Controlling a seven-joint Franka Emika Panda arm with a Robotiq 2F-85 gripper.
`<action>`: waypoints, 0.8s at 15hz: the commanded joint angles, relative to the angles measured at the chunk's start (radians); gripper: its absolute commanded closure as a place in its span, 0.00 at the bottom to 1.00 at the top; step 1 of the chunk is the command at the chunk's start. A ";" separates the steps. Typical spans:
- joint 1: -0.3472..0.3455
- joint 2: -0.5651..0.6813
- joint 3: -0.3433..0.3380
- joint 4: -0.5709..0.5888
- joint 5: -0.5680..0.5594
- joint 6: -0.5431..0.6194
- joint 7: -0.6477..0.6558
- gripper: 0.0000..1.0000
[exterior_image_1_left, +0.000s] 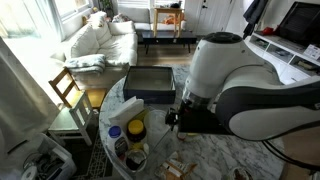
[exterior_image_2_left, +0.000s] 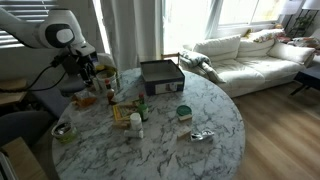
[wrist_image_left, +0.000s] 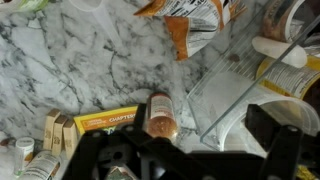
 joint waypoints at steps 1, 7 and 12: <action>0.036 0.066 -0.040 0.061 -0.029 0.003 0.044 0.00; 0.079 0.139 -0.100 0.135 -0.149 0.009 0.189 0.00; 0.109 0.188 -0.129 0.183 -0.176 0.017 0.242 0.29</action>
